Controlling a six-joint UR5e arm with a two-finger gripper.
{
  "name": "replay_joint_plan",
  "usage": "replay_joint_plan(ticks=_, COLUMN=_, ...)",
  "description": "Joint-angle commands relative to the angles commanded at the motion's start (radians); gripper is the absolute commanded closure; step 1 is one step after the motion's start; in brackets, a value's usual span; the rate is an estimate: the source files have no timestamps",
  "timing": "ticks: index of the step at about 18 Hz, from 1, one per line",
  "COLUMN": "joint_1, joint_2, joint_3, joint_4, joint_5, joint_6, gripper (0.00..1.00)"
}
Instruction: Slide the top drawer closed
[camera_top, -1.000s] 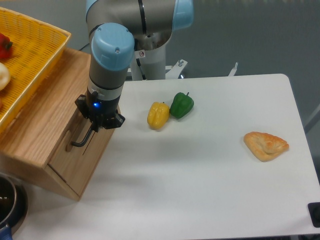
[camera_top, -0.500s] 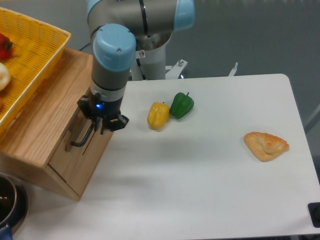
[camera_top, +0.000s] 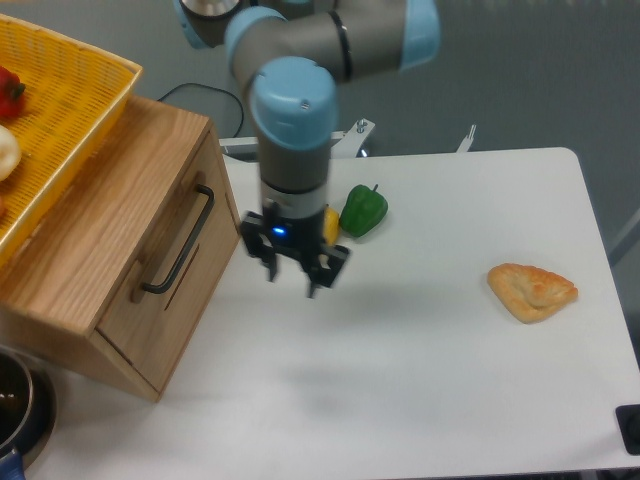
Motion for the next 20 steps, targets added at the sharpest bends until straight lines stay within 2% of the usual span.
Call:
replay_joint_plan(ticks=2, joint_1=0.043, joint_2=-0.023, joint_3=0.015, joint_4=0.009, joint_5=0.0, joint_6=0.029, gripper=0.07)
replay_joint_plan(ticks=4, joint_1=0.063, joint_2=-0.061, joint_3=0.025, joint_4=0.029, joint_5=0.003, joint_6=0.077, gripper=0.01)
replay_joint_plan(ticks=8, joint_1=0.132, joint_2=-0.107, joint_3=0.026, joint_4=0.064, joint_5=0.04, joint_6=0.224, gripper=0.0)
replay_joint_plan(ticks=11, joint_1=0.176, joint_2=-0.149, joint_3=0.031, joint_4=0.101, joint_5=0.122, joint_6=0.343, gripper=0.0)
replay_joint_plan(ticks=14, joint_1=0.222, joint_2=-0.184, joint_3=0.041, joint_4=0.111, joint_5=0.13, joint_6=0.384, gripper=0.0)
replay_joint_plan(ticks=16, joint_1=0.244, joint_2=-0.225, joint_3=0.078, joint_4=0.109, joint_5=0.13, joint_6=0.425, gripper=0.0)
replay_joint_plan(ticks=20, joint_1=0.327, joint_2=-0.297, joint_3=0.15, joint_4=0.104, joint_5=0.097, joint_6=0.616, gripper=0.0)
